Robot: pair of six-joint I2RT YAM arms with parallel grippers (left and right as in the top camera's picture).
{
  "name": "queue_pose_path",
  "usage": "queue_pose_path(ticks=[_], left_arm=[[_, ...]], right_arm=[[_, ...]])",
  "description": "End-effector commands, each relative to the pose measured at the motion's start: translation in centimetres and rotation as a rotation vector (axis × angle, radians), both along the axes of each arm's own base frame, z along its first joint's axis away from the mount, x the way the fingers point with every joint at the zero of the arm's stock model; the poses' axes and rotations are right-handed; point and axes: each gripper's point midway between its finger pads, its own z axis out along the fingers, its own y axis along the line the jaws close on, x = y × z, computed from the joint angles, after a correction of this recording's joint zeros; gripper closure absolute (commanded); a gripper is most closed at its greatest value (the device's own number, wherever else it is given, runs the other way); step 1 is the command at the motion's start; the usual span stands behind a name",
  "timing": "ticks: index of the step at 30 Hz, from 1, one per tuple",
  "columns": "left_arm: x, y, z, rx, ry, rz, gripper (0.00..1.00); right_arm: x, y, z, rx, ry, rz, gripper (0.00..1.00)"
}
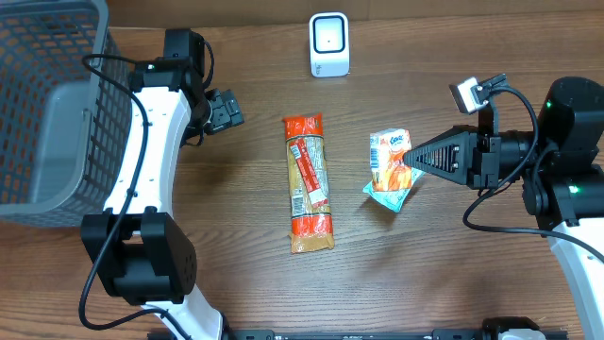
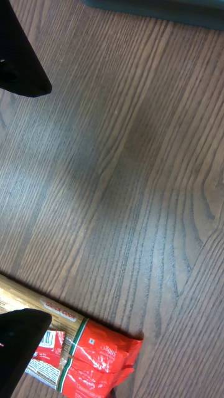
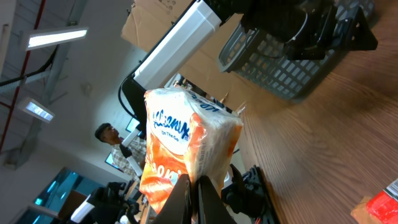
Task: Scan the item barcode
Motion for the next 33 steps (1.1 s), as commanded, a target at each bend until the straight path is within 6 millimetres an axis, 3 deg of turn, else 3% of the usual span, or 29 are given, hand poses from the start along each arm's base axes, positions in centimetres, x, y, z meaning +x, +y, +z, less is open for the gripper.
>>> queue_pose_path(ticks=[1, 8, 12, 18, 20, 23, 33], left_arm=[[0.3, 0.0, 1.4, 0.007, -0.041, -0.019, 0.0], [0.3, 0.0, 1.4, 0.007, -0.041, -0.019, 0.0], [0.3, 0.0, 1.4, 0.007, -0.041, -0.019, 0.0], [0.3, 0.0, 1.4, 0.007, -0.041, -0.019, 0.0], [0.3, 0.0, 1.4, 0.007, -0.041, -0.019, 0.0], [0.3, 0.0, 1.4, 0.007, -0.041, -0.019, 0.0], [0.3, 0.0, 1.4, 0.007, -0.041, -0.019, 0.0]], right_arm=[[-0.4, -0.1, 0.4, 0.009, -0.015, 0.025, 0.96], [-0.3, -0.1, 0.0, 0.009, -0.039, 0.021, 0.96], [1.0, -0.1, -1.9, -0.034, 0.012, -0.069, 0.96], [4.9, -2.6, -9.9, -0.365, 0.171, -0.434, 0.96], [5.5, -4.2, -12.4, -0.493, 0.222, -0.537, 0.96], [5.6, -5.8, -14.4, -0.604, 0.262, -0.611, 0.96], [5.5, -6.5, -15.2, -0.658, 0.262, -0.633, 0.96]])
